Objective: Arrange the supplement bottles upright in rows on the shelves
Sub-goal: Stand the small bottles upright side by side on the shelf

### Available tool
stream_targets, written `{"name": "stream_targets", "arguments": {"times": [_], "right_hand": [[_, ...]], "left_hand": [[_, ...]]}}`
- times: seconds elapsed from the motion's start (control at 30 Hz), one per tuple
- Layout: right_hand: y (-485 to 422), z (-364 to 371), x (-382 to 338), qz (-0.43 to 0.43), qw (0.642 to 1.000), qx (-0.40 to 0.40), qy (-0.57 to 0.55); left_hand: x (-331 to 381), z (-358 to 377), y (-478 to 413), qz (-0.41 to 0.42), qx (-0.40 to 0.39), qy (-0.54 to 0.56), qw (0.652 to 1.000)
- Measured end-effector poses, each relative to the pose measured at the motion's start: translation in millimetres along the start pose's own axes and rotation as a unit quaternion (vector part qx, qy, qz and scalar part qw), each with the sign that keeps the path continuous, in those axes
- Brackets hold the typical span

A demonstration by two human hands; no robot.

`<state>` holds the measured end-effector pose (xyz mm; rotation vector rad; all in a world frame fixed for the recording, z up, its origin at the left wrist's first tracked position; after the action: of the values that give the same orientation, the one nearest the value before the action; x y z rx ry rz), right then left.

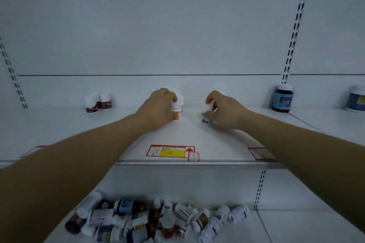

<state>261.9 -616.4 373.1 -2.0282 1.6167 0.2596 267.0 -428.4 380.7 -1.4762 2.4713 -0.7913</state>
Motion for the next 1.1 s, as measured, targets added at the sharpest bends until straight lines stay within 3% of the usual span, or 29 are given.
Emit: {"name": "stream_targets", "arguments": {"times": [0.37, 0.5, 0.53, 0.6, 0.67, 0.73, 0.87, 1.1], "right_hand": [[-29.5, -10.3, 30.4, -0.033, 0.998, -0.047, 0.038], [-30.3, -20.5, 51.6, -0.044, 0.996, -0.035, 0.069], [-31.0, -24.7, 59.4, -0.037, 0.996, -0.031, 0.075], [-33.9, -33.5, 75.1, -0.023, 0.996, -0.015, 0.087], [-38.3, -39.8, 87.8, -0.016, 0.996, 0.001, 0.090], [-42.7, -41.6, 95.7, -0.013, 0.997, 0.007, 0.070], [-56.7, -36.2, 99.7, -0.018, 0.999, 0.001, 0.051], [-77.2, -26.0, 99.8, -0.035, 0.996, 0.005, 0.084]], "left_hand": [[-1.1, 9.7, -15.6, -0.053, -0.012, -0.043, 0.998], [37.9, -5.1, -17.6, -0.020, 0.051, 0.006, 0.998], [54.9, -0.7, -18.6, -0.003, 0.031, 0.021, 0.999], [85.8, 26.2, -18.3, -0.005, -0.087, 0.033, 0.996], [104.4, 59.8, -12.8, -0.044, -0.224, 0.039, 0.973], [110.0, 79.0, -8.9, -0.074, -0.293, 0.009, 0.953], [107.3, 87.9, -6.2, -0.090, -0.337, -0.020, 0.937], [107.6, 87.0, -2.6, -0.096, -0.326, -0.024, 0.940]]}}
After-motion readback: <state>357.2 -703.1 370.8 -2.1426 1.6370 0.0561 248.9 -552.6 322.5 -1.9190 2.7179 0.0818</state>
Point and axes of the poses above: each hand's wrist, its own y-axis away from the middle knuckle, its own z-axis out of the palm, x = y × z, the point moved 7 cm from there along -y, towards the middle knuckle, and after that the axes turned 5 degrees about z, right-handed, at the moved point
